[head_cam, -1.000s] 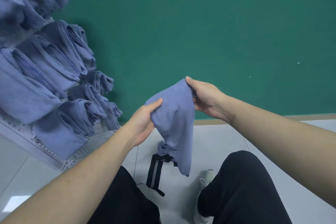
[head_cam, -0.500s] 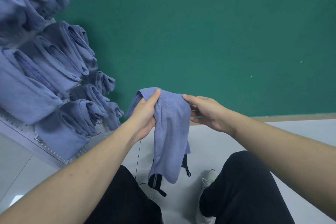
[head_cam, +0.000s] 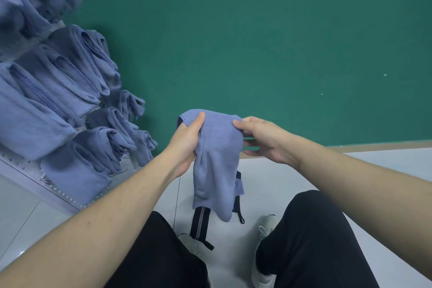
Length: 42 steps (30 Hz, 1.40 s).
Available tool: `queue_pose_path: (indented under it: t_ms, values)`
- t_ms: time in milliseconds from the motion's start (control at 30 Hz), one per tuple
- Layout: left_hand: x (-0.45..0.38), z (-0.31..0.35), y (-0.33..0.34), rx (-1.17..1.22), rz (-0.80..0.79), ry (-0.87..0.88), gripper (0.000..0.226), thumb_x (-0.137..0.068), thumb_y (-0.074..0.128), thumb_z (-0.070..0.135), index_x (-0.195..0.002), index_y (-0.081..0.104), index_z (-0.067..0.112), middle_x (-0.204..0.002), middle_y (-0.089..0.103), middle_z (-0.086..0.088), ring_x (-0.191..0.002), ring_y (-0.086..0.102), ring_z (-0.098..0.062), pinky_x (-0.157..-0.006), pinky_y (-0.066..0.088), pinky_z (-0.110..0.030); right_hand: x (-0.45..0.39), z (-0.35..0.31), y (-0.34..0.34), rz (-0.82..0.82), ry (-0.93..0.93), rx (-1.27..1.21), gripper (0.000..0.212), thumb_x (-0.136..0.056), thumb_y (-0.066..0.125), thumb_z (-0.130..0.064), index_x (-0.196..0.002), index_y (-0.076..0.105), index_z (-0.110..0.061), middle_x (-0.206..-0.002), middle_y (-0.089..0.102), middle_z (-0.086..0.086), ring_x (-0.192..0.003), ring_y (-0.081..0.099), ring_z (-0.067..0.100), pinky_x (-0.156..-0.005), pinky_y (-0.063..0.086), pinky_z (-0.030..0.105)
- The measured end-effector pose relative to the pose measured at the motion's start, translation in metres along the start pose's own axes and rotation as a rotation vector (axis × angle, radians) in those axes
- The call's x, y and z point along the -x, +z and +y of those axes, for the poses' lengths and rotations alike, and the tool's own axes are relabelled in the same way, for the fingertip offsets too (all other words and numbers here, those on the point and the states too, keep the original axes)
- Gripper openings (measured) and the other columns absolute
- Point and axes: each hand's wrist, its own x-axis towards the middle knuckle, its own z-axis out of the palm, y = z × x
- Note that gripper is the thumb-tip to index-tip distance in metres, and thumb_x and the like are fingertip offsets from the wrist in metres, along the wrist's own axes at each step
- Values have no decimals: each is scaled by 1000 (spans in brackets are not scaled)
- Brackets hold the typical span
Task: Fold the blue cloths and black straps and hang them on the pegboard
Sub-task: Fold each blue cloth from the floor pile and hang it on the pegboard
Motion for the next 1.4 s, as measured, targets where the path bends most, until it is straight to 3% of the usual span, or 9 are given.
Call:
queue_pose_path:
  t_ms: [267,433,633,733,867,967,1100,1267,1400]
  values:
    - [-7,-2,-7,-175,152,-9,20,-95,66,40,-107,70,24,-100,78,8,-90,74,-9,-76,55,-27,0,-1,8,162,-350,106,24,-99,54,-27,-84,36,-22,-73,39,1,-70,35,19,-66,44,35]
    - [-3,0,-8,158,-133,-294,39,-95,64,39,-120,68,9,-117,73,-9,-100,72,-24,-92,54,-38,-6,0,11,288,-250,55,19,-103,47,-30,-89,35,-25,-68,34,-2,-59,29,15,-47,28,26]
    - [3,-23,-12,52,-173,-253,25,-102,55,33,-124,62,23,-117,74,-2,-101,71,-19,-94,54,-46,-9,-7,2,335,-166,165,21,-102,49,-40,-111,40,-24,-84,49,3,-71,44,18,-62,39,32]
    - [0,-22,-7,128,-103,-180,29,-105,50,32,-129,55,18,-120,72,-11,-108,71,-26,-96,54,-48,-3,-6,2,136,-18,106,39,-95,59,-53,-118,48,-24,-99,61,2,-83,61,19,-73,54,33]
    - [-5,-14,-4,194,-33,-168,24,-105,50,34,-126,53,23,-121,72,-13,-103,73,-24,-84,58,-43,5,9,-2,-136,-11,123,15,-94,63,-26,-107,57,-25,-93,62,2,-80,58,18,-82,55,37]
    - [-5,-9,-5,45,76,-98,16,-106,49,35,-110,59,25,-113,74,-5,-91,73,-14,-73,56,-33,1,13,-9,-80,-125,94,41,-95,62,-15,-124,48,-40,-91,57,9,-79,51,22,-85,58,43]
    - [-6,-6,-10,-126,63,-159,19,-103,49,46,-110,59,31,-100,76,9,-80,72,-11,-66,53,-32,1,6,-8,8,-233,4,38,-99,58,-18,-127,48,-42,-82,57,5,-72,51,18,-70,50,37]
    - [-3,-16,-16,-110,-187,-379,20,-95,60,28,-114,66,24,-98,73,4,-84,67,-14,-78,51,-29,-3,2,-7,130,-200,66,21,-98,60,-16,-110,62,-33,-86,56,9,-74,50,21,-63,43,31]
    - [-4,-19,-15,-117,-141,-361,17,-98,61,24,-111,70,18,-100,74,3,-84,71,-13,-78,55,-28,-5,-1,-18,175,-183,219,20,-99,55,-12,-91,66,-27,-83,53,9,-72,44,21,-63,39,31]
